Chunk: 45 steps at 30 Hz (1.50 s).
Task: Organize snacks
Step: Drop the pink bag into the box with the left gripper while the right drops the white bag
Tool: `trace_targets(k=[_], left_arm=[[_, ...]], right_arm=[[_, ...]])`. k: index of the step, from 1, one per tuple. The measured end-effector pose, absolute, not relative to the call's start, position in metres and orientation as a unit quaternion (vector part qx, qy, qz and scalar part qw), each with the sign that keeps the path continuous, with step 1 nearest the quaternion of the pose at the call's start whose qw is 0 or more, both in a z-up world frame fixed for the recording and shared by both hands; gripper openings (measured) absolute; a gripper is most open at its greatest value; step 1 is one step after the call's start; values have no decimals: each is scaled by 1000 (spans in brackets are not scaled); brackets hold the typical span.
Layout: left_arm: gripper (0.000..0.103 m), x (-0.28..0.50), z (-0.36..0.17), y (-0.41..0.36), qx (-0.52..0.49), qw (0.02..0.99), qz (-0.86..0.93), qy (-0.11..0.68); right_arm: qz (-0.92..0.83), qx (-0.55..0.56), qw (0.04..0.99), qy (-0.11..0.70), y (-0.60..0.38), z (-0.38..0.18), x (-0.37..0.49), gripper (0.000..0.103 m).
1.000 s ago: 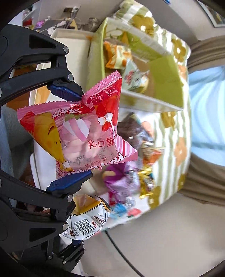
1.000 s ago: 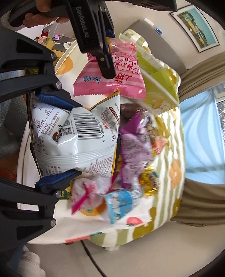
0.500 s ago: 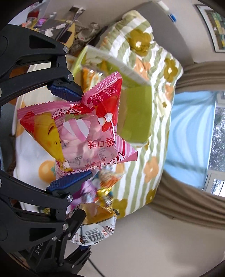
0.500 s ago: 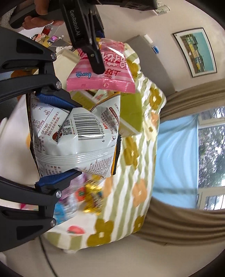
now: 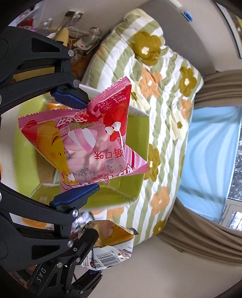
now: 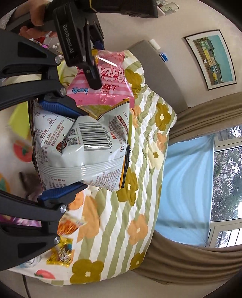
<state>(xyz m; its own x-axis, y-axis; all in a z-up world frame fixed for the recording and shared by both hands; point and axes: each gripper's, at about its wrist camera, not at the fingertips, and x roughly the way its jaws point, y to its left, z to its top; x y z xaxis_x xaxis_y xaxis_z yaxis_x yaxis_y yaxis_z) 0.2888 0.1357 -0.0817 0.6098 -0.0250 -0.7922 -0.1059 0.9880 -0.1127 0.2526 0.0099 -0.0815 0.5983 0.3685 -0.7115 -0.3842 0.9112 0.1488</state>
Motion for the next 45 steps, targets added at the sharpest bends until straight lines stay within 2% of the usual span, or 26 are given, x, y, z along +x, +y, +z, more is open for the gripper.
trace_targets(k=[10,13,14,15,16,37,40,42,45], left_arm=[[72,381,-147,172,-48,865,-13,499],[77,396,-161,171,-33,863,-11,504],[84,400,-165,170,-25,864,-9,503],[99,404,-168,169,-13,865,-4,502],[103,407,-171,168,-1,865,3,502],[102,349,-154,190,-23,872,47,487],[102,345,-154,191,-25,871,52,488],[102,340,-154,193,-22,870,54,490],[102,332,-156,195,-27,869,50,492]], right_arm=[[169,0,885,435,49,-105,314,61],[160,-1,882,444,56,-113,327,61],[157,-1,881,447,57,-115,330,61],[155,-2,880,449,58,-117,333,61],[154,-3,879,451,60,-118,336,61],[216,-12,847,486,84,-145,379,61],[214,-7,845,491,88,-151,383,70],[204,0,848,489,85,-154,382,95],[201,8,851,484,79,-153,375,99]])
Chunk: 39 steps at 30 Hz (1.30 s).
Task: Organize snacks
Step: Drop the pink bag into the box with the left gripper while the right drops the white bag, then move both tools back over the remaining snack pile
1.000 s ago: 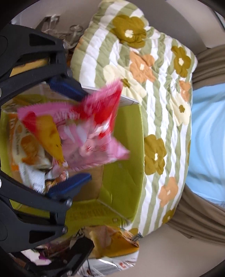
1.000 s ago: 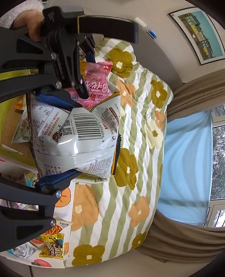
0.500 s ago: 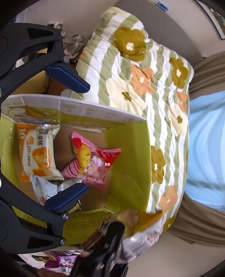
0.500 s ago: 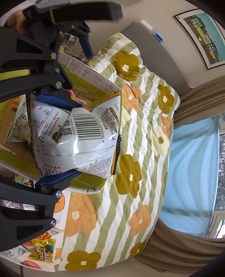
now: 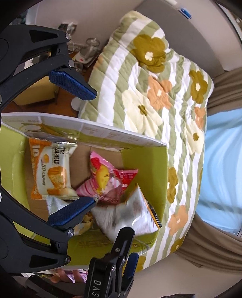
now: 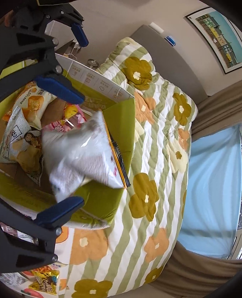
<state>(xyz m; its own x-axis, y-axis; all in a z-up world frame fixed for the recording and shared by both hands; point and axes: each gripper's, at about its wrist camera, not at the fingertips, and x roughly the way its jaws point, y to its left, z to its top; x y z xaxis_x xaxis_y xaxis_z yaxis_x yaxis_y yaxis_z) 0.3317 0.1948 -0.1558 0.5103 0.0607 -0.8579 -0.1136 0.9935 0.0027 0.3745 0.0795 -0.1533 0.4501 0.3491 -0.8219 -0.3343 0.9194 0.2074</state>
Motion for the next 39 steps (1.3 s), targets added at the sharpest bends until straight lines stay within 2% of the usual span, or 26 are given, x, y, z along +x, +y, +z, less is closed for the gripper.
trace_targets(k=[11,22,31,39], left_arm=[[102,306,-143,187,-34,876,21,481],[102,291,-114,148,-23,889,-26,457],[102,268,-91,72,-17,900,-49,432],[102,236,-81,-33,-4,907,-68,416]], right_arm=[[186,16,861,473,68,-138,330,99],[155,28,882,445,37,-107,284,99],[123,35,904,408,-44,-82,237,99],[91,12,908,408,-147,-78,181,99]])
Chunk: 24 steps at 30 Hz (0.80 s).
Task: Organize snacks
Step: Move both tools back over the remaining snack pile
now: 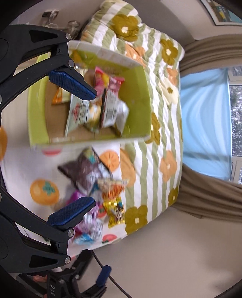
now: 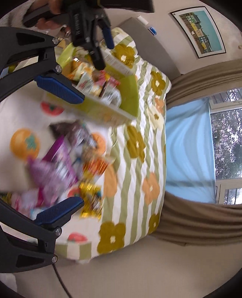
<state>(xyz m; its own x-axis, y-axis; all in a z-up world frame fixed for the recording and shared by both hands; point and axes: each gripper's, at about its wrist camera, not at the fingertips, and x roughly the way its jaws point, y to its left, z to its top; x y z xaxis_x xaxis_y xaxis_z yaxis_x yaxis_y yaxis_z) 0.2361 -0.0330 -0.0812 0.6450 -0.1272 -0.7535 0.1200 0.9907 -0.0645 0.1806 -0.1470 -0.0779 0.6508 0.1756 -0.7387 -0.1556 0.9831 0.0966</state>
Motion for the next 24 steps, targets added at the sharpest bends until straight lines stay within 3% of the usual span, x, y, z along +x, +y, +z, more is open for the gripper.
trace_targets(k=[10,24], left_arm=[[102,219,-113,-167,87,880,-129,449],[102,256,-207,-244,277,782,-235,506]], right_arm=[[89,39,891,443,-249,-114,134,99],[61,46,866,495,-274,-205,120,99]])
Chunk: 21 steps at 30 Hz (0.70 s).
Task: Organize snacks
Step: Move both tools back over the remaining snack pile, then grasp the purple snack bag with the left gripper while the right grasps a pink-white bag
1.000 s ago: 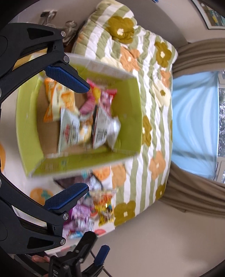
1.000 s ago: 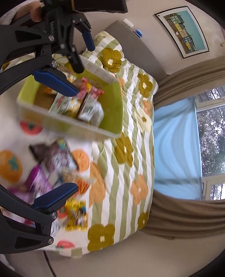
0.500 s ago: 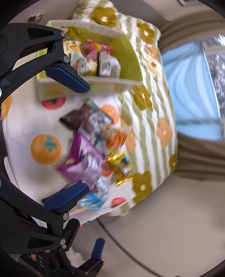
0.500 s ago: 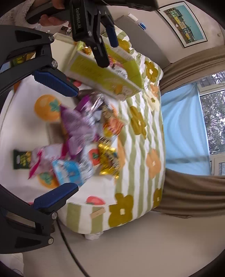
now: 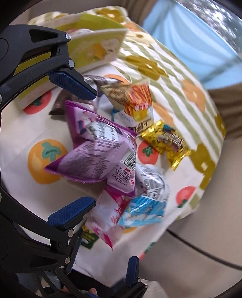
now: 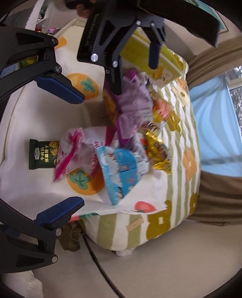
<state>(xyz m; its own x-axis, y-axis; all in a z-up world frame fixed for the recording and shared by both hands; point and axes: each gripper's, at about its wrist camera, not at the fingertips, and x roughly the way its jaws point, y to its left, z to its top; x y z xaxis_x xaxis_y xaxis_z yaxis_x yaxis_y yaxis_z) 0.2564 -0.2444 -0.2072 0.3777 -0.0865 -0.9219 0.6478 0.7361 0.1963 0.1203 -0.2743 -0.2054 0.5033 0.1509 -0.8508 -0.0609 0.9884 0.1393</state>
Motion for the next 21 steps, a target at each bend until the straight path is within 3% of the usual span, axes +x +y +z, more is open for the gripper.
trace_targets(k=[7,13,15,21], left_arm=[[102,267,-243,-261,346,737,-250,524],[101,275,-252,-262,346,734,-252,528],[89,277,-255,-261,346,731,-252,532],[78,277,-256,-258,342,732,-254,531]], right_arm=[[47,47,855,515,-268,-238,134,99],[42,46,852,519,-269,-248,142,99],[43,42,852,521,-270,-251,144,99],[53,46,850,522,-267,-257,149,99]])
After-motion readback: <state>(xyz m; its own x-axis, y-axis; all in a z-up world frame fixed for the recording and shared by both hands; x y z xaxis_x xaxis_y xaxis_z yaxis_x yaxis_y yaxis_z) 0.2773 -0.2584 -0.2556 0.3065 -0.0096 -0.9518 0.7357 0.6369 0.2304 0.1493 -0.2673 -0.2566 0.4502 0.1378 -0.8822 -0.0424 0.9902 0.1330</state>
